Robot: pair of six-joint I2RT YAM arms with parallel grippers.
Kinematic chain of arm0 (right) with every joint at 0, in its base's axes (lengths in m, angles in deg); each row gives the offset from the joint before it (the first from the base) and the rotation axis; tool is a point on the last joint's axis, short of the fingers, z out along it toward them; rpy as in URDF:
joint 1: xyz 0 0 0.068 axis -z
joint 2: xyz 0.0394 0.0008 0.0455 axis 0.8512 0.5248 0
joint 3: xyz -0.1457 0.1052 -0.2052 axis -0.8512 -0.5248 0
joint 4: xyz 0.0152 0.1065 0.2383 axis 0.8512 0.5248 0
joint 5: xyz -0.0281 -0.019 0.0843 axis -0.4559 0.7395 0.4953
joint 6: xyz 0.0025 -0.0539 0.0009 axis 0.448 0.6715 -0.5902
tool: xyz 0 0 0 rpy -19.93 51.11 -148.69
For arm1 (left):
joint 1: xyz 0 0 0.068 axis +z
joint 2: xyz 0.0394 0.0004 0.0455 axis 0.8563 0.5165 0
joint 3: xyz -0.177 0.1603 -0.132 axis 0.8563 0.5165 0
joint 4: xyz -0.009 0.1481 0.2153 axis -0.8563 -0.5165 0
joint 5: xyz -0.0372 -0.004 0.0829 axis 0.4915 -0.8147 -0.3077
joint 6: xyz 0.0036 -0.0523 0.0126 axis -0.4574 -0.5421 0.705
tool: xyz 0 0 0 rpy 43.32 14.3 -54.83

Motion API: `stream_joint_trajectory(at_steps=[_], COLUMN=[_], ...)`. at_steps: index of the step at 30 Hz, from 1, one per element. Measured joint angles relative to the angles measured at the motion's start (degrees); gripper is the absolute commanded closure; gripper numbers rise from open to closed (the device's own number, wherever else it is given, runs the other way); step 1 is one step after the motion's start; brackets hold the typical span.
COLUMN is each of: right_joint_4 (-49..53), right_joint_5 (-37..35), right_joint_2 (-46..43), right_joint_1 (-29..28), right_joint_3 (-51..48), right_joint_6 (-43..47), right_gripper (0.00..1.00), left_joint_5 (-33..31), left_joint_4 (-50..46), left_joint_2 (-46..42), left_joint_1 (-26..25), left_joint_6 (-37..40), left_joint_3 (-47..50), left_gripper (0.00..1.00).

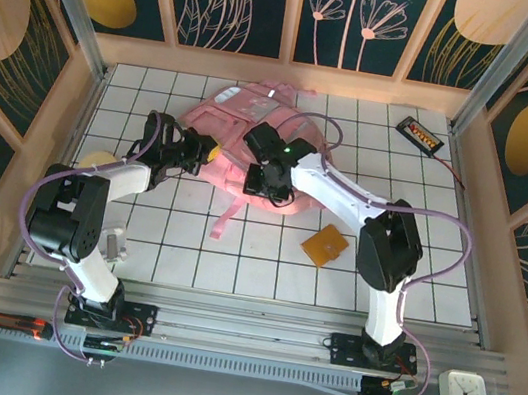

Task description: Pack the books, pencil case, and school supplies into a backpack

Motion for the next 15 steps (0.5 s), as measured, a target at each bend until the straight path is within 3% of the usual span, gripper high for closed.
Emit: stream_joint_trajectory(at_steps=[15], right_joint_4=[-0.42], right_joint_5=[-0.31], right_joint_2=[1.38], right_joint_1=[0.48], right_joint_3=[-0.02], right_joint_6=[-0.37], right_gripper=[0.75], left_joint_5=[-0.04], left_joint_4=[0.09], left_joint_2=[-0.52], left_joint_1=[-0.09], left_joint_6=[-0.20], left_joint_3=[0.57], left_gripper=[1.00])
